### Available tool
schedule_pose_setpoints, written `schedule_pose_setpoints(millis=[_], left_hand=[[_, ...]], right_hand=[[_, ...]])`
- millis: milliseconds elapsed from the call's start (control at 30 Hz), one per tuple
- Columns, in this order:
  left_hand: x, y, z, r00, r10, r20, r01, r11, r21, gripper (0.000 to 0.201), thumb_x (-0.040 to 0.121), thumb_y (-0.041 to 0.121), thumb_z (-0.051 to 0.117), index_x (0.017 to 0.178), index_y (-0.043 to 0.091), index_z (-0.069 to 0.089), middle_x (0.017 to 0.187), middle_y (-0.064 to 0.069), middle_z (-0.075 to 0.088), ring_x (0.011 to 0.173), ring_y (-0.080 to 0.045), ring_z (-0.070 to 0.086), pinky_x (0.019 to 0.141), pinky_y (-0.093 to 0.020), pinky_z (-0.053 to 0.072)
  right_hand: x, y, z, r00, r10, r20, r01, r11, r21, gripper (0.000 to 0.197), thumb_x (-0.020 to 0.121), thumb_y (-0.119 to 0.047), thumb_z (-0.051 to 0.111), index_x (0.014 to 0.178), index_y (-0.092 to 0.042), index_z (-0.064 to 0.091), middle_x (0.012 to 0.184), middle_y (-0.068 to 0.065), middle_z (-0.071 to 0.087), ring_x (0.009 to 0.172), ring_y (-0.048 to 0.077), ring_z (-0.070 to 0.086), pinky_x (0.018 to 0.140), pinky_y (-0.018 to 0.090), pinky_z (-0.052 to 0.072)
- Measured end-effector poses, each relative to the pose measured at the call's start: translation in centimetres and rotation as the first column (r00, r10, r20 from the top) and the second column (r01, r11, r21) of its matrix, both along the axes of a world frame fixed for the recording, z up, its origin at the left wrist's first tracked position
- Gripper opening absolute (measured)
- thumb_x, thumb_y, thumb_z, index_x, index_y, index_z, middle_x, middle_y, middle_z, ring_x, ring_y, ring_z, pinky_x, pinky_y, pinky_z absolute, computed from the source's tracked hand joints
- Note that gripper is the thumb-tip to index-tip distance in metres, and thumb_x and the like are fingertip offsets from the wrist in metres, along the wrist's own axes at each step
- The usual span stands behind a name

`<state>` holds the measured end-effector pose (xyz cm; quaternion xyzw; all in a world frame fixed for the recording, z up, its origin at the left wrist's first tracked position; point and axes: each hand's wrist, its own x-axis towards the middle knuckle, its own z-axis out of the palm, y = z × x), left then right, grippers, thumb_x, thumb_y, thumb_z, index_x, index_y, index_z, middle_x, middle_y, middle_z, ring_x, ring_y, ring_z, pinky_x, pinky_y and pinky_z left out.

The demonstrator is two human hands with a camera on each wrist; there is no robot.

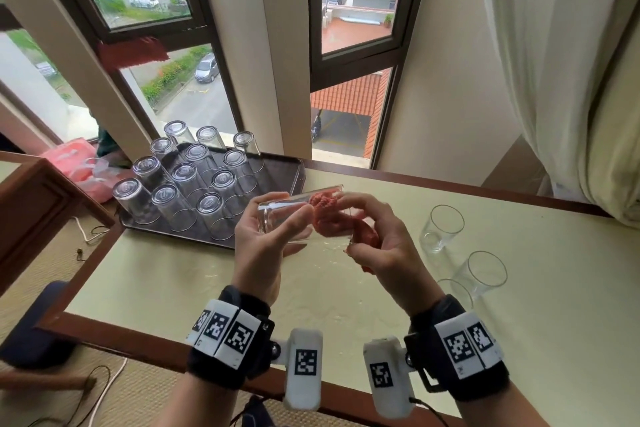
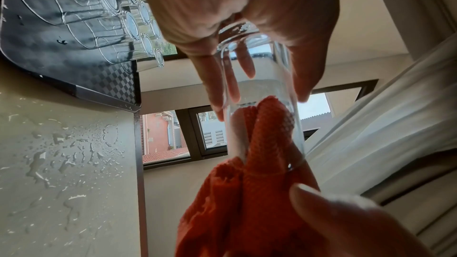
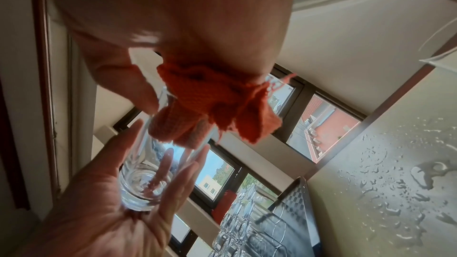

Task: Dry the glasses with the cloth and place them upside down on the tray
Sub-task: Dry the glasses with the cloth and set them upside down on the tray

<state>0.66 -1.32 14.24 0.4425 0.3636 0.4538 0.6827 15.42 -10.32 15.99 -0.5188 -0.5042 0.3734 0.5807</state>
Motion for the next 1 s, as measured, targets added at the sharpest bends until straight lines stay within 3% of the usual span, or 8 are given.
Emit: schedule_pose_setpoints(millis=[100, 200, 333, 500, 633, 733, 900, 1000], left_hand=[[0.1, 0.3, 0.4, 0.999, -0.022, -0.027, 0.022, 1.000, 0.003, 0.081, 0.037, 0.049, 0.097, 0.105, 0.023, 0.061, 0.092, -0.003, 0.076, 0.079, -0.022, 0.071, 0.079, -0.044, 0.054], [-0.2, 0.6, 0.7, 0.995, -0.077, -0.070, 0.081, 0.996, 0.043, 0.064, 0.048, 0.035, 0.088, 0.105, 0.020, 0.062, 0.092, -0.005, 0.076, 0.083, -0.024, 0.069, 0.079, -0.043, 0.053], [-0.6, 1.1, 0.1, 0.982, -0.150, -0.113, 0.154, 0.988, 0.024, 0.064, 0.046, 0.033, 0.089, 0.103, 0.018, 0.065, 0.095, -0.014, 0.075, 0.085, -0.028, 0.068, 0.079, -0.041, 0.053], [-0.5, 1.2, -0.3, 0.991, -0.115, -0.062, 0.111, 0.992, -0.064, 0.096, 0.027, 0.055, 0.098, 0.106, 0.014, 0.064, 0.089, -0.008, 0.073, 0.073, -0.021, 0.070, 0.063, -0.033, 0.056], [-0.3, 1.1, -0.1, 0.993, -0.115, -0.022, 0.112, 0.986, -0.120, 0.094, 0.037, 0.048, 0.096, 0.115, 0.008, 0.062, 0.092, -0.011, 0.074, 0.071, -0.022, 0.071, 0.058, -0.028, 0.059], [-0.1, 0.9, 0.0, 0.995, -0.103, 0.010, 0.103, 0.984, -0.146, 0.074, 0.050, 0.039, 0.085, 0.114, 0.009, 0.063, 0.094, -0.011, 0.071, 0.072, -0.021, 0.070, 0.056, -0.028, 0.057], [0.1, 0.7, 0.3, 0.999, -0.033, 0.037, 0.039, 0.989, -0.146, 0.085, 0.051, 0.039, 0.084, 0.122, 0.001, 0.061, 0.098, -0.013, 0.069, 0.076, -0.021, 0.069, 0.059, -0.029, 0.056], [0.7, -0.1, 0.5, 0.995, -0.049, 0.088, 0.060, 0.990, -0.130, 0.071, 0.047, 0.036, 0.084, 0.111, 0.017, 0.061, 0.091, -0.002, 0.072, 0.080, -0.020, 0.070, 0.063, -0.031, 0.055]], right_hand=[[0.4, -0.4, 0.6, 0.991, 0.097, 0.092, -0.094, 0.995, -0.033, 0.070, 0.064, 0.008, 0.049, 0.122, -0.030, 0.056, 0.104, -0.002, 0.051, 0.101, -0.010, 0.064, 0.093, 0.012, 0.046], [1.1, -0.1, 1.0, 0.977, 0.182, 0.110, -0.165, 0.975, -0.152, 0.073, 0.062, 0.001, 0.050, 0.123, -0.038, 0.057, 0.108, 0.004, 0.045, 0.106, -0.009, 0.059, 0.092, 0.016, 0.047], [1.5, -0.1, 0.6, 0.933, 0.292, 0.210, -0.225, 0.930, -0.291, 0.070, 0.062, -0.009, 0.050, 0.118, -0.051, 0.057, 0.112, 0.007, 0.049, 0.109, 0.017, 0.048, 0.091, 0.034, 0.049], [2.4, -0.2, 0.1, 0.989, 0.037, -0.145, -0.055, 0.991, -0.125, 0.031, 0.076, 0.004, 0.065, 0.104, -0.007, 0.068, 0.088, 0.014, 0.069, 0.071, 0.027, 0.066, 0.062, 0.038, 0.060], [1.8, 0.5, -0.5, 0.978, -0.176, -0.114, 0.182, 0.983, 0.039, 0.023, 0.080, 0.007, 0.067, 0.095, -0.009, 0.072, 0.083, 0.022, 0.071, 0.069, 0.039, 0.065, 0.059, 0.047, 0.059], [0.8, 0.9, -0.7, 0.995, -0.091, 0.052, 0.086, 0.991, 0.100, 0.035, 0.077, 0.005, 0.055, 0.102, -0.013, 0.072, 0.097, 0.012, 0.073, 0.083, 0.037, 0.065, 0.067, 0.050, 0.057], [1.5, 0.4, -0.2, 0.986, 0.167, 0.009, -0.166, 0.983, -0.074, 0.052, 0.074, 0.014, 0.056, 0.123, -0.002, 0.060, 0.098, -0.003, 0.069, 0.081, 0.001, 0.061, 0.070, 0.019, 0.049], [0.9, 0.9, 0.3, 0.988, 0.152, -0.031, -0.152, 0.988, -0.005, 0.052, 0.074, 0.014, 0.069, 0.122, 0.001, 0.057, 0.110, 0.006, 0.071, 0.099, 0.010, 0.070, 0.082, 0.027, 0.056]])
